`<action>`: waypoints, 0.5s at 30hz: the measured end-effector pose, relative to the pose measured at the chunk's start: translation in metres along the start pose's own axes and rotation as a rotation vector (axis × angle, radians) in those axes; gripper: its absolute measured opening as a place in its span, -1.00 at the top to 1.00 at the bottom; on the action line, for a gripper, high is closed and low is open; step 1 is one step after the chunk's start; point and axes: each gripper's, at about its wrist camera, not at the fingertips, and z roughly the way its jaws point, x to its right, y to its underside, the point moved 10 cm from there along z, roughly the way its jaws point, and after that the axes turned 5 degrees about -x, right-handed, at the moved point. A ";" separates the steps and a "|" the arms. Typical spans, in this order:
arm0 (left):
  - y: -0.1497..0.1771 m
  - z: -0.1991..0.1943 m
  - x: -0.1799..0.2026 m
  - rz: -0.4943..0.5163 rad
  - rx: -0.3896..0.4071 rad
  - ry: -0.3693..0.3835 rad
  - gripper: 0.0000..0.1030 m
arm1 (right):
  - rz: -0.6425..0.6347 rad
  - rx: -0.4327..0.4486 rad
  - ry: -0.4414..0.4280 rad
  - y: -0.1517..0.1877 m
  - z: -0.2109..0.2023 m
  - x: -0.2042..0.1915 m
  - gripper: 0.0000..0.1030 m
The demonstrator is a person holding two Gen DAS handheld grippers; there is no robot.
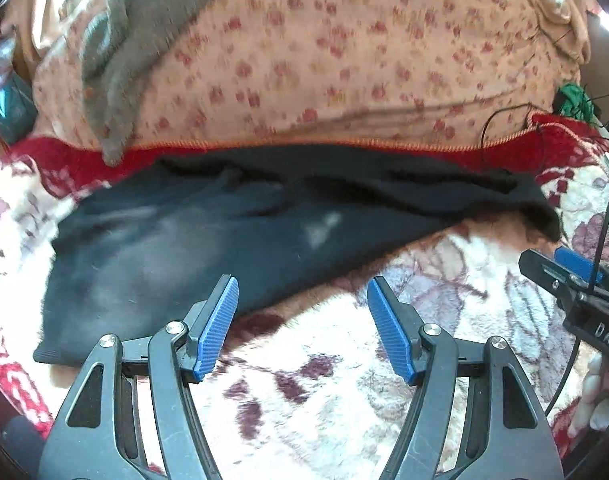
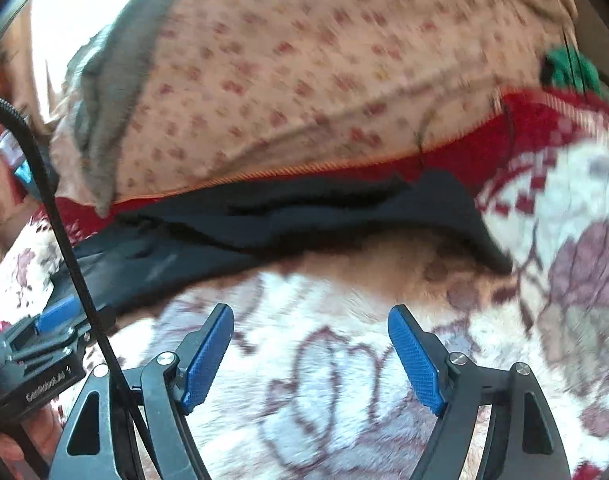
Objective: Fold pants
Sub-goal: 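Move both open tools toward the black pants lying on the blanket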
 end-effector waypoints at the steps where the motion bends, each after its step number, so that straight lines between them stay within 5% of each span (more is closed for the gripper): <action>1: -0.001 -0.006 0.000 -0.001 0.011 0.008 -0.33 | -0.028 0.019 0.018 -0.001 -0.007 -0.006 -0.53; 15: 0.001 -0.039 -0.006 -0.058 0.030 0.032 -0.33 | 0.031 0.035 -0.031 0.002 -0.049 -0.022 -0.53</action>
